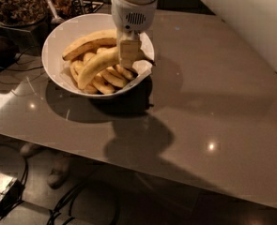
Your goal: Pick banana from white bowl
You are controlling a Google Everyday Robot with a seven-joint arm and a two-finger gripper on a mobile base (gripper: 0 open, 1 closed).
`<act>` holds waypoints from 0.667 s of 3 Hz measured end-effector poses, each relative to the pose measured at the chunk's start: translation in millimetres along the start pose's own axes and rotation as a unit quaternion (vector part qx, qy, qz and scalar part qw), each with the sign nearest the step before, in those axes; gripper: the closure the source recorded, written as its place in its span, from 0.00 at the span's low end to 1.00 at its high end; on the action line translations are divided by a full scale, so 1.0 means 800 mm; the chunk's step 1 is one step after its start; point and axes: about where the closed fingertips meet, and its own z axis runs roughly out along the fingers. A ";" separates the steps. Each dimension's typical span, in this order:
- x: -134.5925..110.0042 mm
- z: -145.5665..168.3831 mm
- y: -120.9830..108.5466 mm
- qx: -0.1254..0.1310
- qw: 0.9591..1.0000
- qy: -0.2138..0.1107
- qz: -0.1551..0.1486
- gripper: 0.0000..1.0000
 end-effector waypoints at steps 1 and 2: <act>0.006 -0.038 0.021 0.013 0.998 -0.058 0.010 1.00; 0.013 -0.066 0.041 0.024 0.993 -0.119 0.013 1.00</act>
Offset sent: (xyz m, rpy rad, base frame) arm -0.0680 -0.0441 0.0651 0.3985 -0.0264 0.0415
